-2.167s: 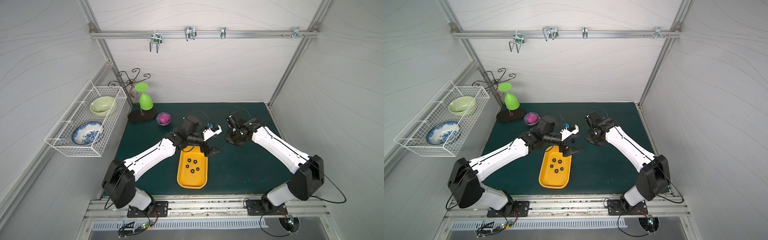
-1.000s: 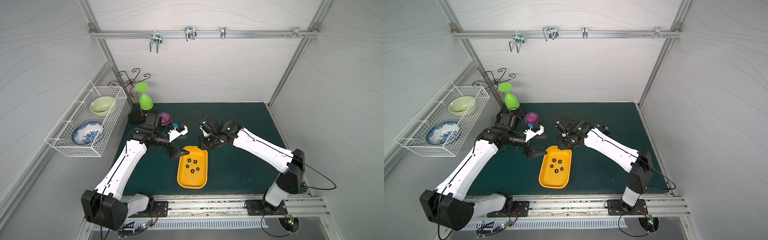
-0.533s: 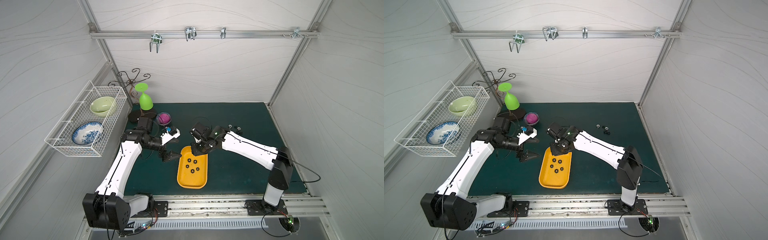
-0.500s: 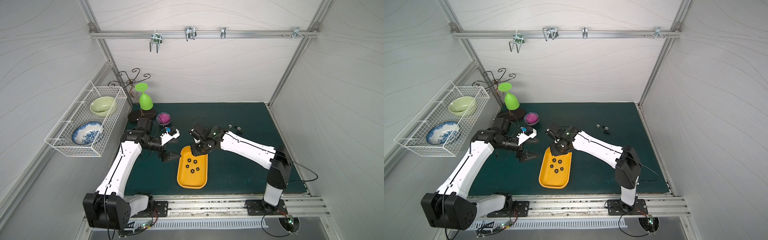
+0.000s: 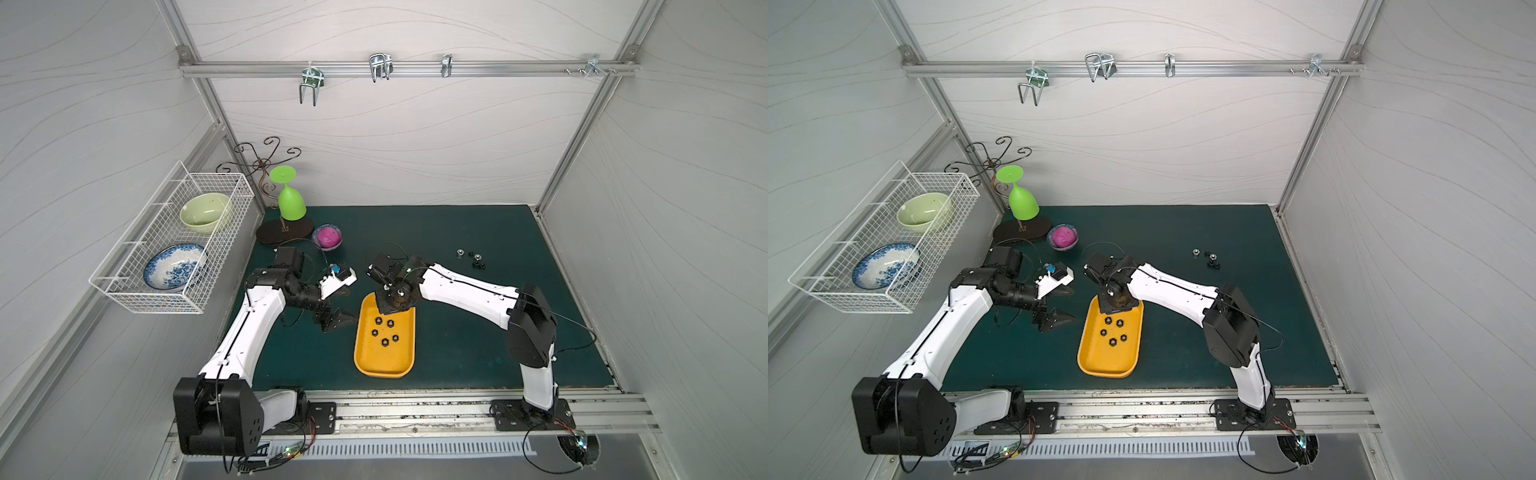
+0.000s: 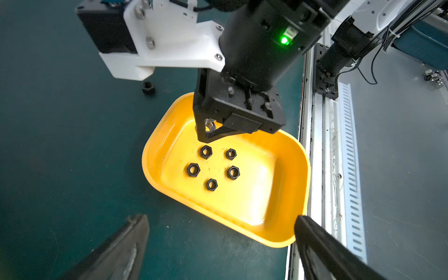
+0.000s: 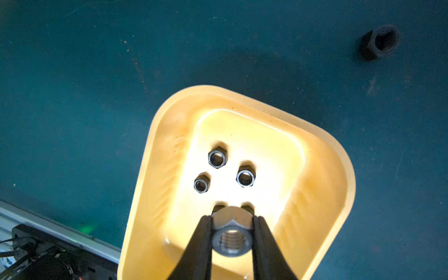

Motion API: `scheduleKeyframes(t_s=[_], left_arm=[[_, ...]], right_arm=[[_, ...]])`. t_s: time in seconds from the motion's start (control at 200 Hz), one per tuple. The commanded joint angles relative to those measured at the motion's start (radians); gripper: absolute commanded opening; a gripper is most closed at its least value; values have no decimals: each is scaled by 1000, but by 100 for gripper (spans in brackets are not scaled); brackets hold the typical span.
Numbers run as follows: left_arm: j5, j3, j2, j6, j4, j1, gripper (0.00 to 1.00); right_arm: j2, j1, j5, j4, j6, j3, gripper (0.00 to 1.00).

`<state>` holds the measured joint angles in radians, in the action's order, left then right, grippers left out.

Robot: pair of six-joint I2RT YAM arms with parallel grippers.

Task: Put the nuts on the desktop into the storage box
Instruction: Place the nut in the storage box.

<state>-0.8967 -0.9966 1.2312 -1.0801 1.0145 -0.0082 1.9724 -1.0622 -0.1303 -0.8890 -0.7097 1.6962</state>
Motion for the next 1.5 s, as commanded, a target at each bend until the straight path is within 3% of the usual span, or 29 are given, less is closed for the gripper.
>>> scheduleKeyframes(t_s=[0.0,0.705,0.986,1.496], left_arm=[[15,20,16,-26,-59,5,99],[56,98,31,115,-201,5,99],[31,108,40,127,-200,5,98],[19,110,40,129,-195,5,99]], right_arm=[[19,-9,6,12,-71,-31,20],[116,4,-72,-72,-320,-47,19],[179,-4,-100,-151,-367,5,18],[198,18,-121,-97,-379,9,18]])
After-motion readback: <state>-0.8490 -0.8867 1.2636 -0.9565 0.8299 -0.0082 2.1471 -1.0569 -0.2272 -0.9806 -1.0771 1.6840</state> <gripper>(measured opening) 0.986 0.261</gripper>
